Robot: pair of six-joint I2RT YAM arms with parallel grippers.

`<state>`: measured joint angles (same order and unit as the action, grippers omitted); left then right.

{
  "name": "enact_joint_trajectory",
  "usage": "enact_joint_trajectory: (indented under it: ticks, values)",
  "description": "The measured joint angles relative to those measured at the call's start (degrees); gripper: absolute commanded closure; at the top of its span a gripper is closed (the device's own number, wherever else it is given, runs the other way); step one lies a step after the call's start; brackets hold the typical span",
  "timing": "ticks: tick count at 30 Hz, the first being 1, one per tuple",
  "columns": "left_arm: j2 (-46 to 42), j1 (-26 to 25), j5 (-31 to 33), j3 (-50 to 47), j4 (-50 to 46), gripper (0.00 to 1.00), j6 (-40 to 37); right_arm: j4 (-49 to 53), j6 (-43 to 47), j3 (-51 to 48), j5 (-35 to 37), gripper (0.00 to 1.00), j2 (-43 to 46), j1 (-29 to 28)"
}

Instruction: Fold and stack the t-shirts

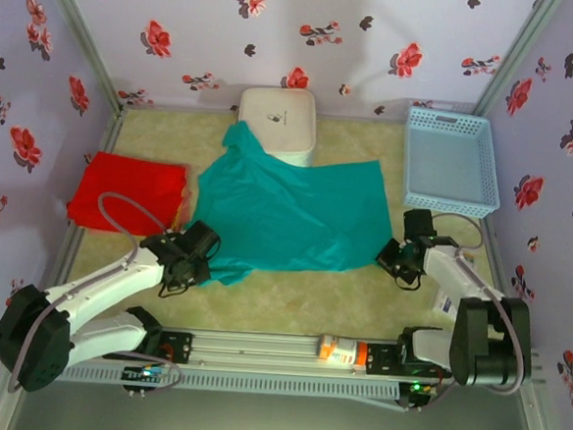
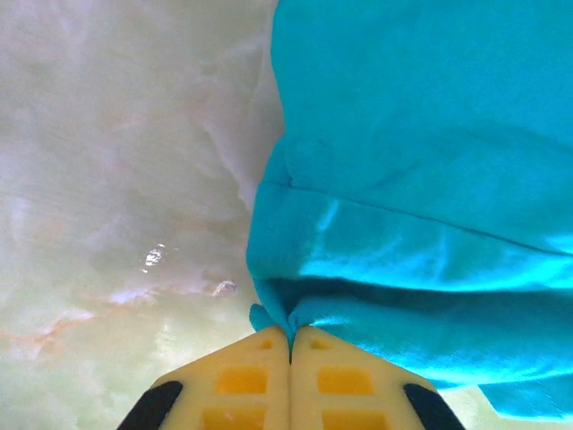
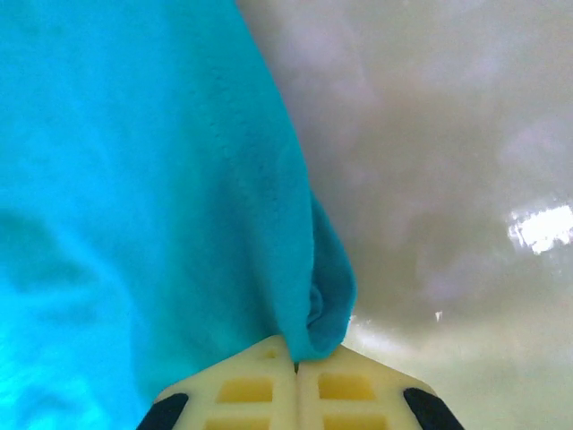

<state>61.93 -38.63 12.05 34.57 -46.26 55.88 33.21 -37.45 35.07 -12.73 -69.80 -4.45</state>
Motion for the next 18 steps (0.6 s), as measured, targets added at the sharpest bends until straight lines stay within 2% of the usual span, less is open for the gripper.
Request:
enact_joint_trajectory:
  ticks: [3, 7, 14, 18]
  values:
    - [-0.1, 0.0, 0.0, 3.0, -3.1, 1.0, -1.0, 4.6, 0.0, 4.9, -1.9, 0.98, 3.2, 0.0]
    - [-0.2, 0.1, 0.0, 5.4, -5.9, 1.0, -2.3, 7.0, 0.1, 13.2, -3.7, 1.0, 1.2, 0.0]
    - [1.1, 0.2, 0.0, 6.2, -7.1, 1.0, -3.9, 5.3, 0.0, 24.0, -5.8, 1.0, -12.7, 0.0]
    - [1.6, 0.3, 0.0, 6.2, -7.0, 1.0, -4.4, 2.6, -0.2, 29.9, -9.0, 1.0, -23.6, 0.0]
